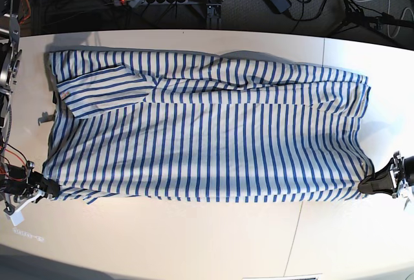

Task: Fold the T-shirt properly
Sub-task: 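Fold the hem edge over toward the collar with both grippers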

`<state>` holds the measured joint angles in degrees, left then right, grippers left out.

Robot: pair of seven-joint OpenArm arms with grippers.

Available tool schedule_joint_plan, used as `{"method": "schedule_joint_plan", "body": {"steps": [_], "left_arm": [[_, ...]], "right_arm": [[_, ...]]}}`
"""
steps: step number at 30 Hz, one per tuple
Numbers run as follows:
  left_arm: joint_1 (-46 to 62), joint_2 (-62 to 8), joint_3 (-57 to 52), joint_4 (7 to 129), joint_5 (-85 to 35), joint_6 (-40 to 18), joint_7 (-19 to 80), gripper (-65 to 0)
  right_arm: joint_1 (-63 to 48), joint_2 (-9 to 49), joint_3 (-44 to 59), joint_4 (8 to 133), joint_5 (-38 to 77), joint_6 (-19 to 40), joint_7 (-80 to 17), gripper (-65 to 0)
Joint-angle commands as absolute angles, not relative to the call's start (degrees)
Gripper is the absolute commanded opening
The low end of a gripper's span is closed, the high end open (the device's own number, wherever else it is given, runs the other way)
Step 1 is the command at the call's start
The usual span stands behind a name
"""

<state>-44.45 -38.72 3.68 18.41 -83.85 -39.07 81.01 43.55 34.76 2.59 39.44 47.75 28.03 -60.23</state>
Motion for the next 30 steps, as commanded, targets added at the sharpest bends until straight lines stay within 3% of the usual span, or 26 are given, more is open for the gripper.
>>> {"method": "schedule_joint_plan", "body": {"steps": [1,16,26,28,30], "left_arm": [[-45.52,-40.14,3.44,19.73,-85.0,-40.0,80.0,-65.0],[-32.12,-43.24,3.42,35.81,-85.0,-40.0,80.0,-65.0],[-26.55,-42.85,3.42,39.7,-85.0,-40.0,80.0,-65.0],[-26.55,-42.68,3.42,39.7,-85.0,-40.0,80.0,-65.0],[-26.5,-42.52,3.42,39.7,-85.0,-40.0,80.0,-65.0]], "right_arm": [[44.45,36.36,2.92,40.8,48.05,33.47,-59.81,-65.0],[20.67,40.03,3.01,61.43,49.25,33.45,-59.33,-65.0],[14.59,38.81,3.4,62.81,44.21,33.23,-58.72,-65.0],[14.59,38.44,3.4,62.83,43.68,33.23,-58.52,-42.5],[14.63,38.44,3.42,62.87,43.75,33.19,-58.5,-26.8]]}}
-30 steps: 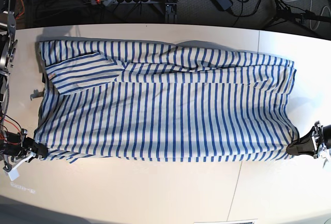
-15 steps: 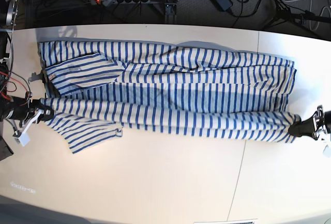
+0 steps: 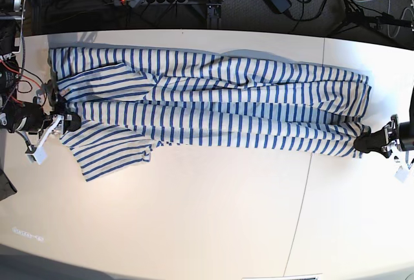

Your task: Fold the T-shirt properly

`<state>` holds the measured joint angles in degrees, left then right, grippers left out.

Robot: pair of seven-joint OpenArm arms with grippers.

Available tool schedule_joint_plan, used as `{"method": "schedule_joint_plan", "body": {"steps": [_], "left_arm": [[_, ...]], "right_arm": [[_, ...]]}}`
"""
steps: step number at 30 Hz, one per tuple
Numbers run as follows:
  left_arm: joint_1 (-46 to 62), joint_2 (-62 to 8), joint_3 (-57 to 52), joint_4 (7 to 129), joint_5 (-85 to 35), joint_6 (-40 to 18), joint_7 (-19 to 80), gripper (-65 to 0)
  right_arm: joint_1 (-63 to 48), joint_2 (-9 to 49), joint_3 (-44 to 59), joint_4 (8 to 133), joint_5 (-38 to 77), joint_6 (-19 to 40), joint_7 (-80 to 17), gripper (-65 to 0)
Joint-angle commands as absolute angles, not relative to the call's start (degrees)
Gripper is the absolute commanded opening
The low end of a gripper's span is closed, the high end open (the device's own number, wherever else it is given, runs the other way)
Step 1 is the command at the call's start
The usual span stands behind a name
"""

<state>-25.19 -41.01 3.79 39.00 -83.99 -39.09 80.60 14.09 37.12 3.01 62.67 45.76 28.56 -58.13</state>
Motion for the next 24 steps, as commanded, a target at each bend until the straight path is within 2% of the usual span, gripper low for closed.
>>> {"method": "schedule_joint_plan", "body": {"steps": [1,13,24], "left_arm": [[-26.5,-42.52,3.42,39.7,-85.0,-40.0,80.0,-65.0],[-26.52,-42.54,3.42,39.7,-85.0,-40.0,80.0,-65.0],[-26.52,-42.54,3.42,39.7,-85.0,-40.0,80.0,-65.0]], "right_arm": [[14.85,38.44,3.42,62.89,43.77,33.17,-58.46,-24.2],[23.49,38.44,4.05,62.96,43.81,33.21,-60.49,-24.1],[26.5,35.66,4.05,60.16,36.21,33.04,-52.62,-24.1]]}}
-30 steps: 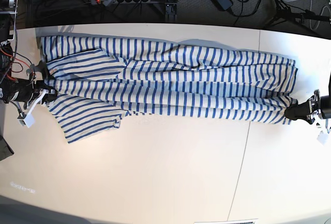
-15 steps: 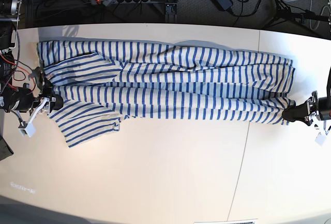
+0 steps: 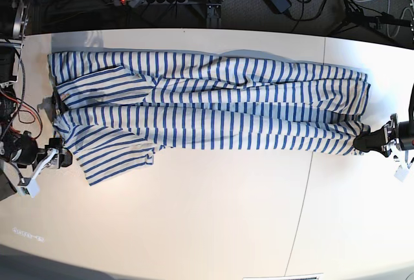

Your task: Fold the T-shirt properly

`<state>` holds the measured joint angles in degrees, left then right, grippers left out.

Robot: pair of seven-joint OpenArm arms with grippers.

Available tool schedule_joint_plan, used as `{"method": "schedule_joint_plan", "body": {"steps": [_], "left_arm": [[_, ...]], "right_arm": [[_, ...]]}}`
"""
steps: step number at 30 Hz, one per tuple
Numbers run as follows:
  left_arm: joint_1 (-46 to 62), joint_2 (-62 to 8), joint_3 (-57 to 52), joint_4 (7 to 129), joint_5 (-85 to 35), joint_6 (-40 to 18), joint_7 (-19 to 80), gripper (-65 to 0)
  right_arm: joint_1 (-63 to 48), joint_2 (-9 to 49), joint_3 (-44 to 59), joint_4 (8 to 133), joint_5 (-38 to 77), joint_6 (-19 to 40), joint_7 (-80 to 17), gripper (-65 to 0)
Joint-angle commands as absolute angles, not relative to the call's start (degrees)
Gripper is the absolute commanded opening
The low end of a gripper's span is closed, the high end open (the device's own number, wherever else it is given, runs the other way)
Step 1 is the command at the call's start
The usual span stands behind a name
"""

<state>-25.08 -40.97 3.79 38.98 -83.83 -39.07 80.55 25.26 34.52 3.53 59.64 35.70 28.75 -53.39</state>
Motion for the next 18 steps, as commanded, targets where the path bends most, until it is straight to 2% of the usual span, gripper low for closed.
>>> {"method": "schedule_joint_plan", "body": {"steps": [1,11,17,18], "left_arm": [[-26.52,-42.54,3.42,39.7,-85.0,-40.0,80.0,-65.0],[-26.52,-42.54,3.42,39.7,-85.0,-40.0,80.0,-65.0],[-26.65,-42.57,3.42,39.7,-85.0,-40.0,80.0,-65.0],[-26.65,-42.54,3.42,39.7,-85.0,-40.0,80.0,-65.0]], "right_arm": [[26.7,34.87,4.05,58.81,35.57,32.91,-51.99,-24.1],[34.09,26.04,4.05,41.78,32.88,32.82,-49.5,-24.1],[34.72,21.32,4.03,40.77,29.78,32.91,-50.15,-24.6],[34.74,20.69,3.99,40.77,29.15,32.91,-50.61,-26.7]]}}
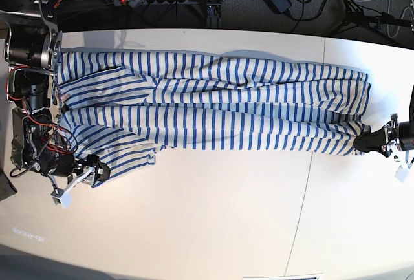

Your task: Fold the T-shirt properly

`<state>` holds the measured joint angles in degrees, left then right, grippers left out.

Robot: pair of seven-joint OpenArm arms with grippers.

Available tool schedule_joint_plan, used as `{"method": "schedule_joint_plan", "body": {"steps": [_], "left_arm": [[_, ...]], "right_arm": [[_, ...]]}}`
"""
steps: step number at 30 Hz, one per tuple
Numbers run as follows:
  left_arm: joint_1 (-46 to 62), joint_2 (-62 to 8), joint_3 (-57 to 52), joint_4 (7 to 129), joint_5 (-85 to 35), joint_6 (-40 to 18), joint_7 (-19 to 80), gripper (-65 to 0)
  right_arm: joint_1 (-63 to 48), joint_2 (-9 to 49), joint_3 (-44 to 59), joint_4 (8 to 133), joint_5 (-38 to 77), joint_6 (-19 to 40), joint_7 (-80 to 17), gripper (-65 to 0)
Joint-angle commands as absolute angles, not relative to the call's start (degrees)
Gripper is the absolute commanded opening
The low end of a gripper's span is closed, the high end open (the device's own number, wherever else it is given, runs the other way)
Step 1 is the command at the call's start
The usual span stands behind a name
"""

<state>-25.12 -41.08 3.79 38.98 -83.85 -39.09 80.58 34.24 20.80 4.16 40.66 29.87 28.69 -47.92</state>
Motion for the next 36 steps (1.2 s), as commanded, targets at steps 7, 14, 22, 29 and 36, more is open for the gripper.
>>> {"method": "schedule_joint_plan", "body": {"steps": [7,14,22,29,36], "left_arm": [[-26.65,-42.57,3.42,39.7,-85.0,-40.0,80.0,-65.0],[-26.52,-43.64,3.42,43.88,-85.0,-40.0,80.0,-65.0],[-20.45,-50.26,3.42,58.22,-85.0,-40.0,80.0,-65.0],[-14.37,-51.09,3.42,65.19,-85.0,-40.0,80.0,-65.0],[-13.26,-51.35,3.42,65.41,-85.0,-40.0,80.0,-65.0]], "right_arm": [[34.74,19.73,3.99,40.91,28.69,32.91,-51.44,-65.0],[34.17,22.57,4.01,46.74,35.14,33.34,-56.86,-65.0],[26.26,32.34,4.01,61.21,49.45,33.71,-62.0,-65.0],[15.84,38.5,4.01,76.6,51.46,33.89,-63.07,-65.0],[6.61,40.1,4.03,85.49,50.89,33.87,-63.26,-65.0]]}}
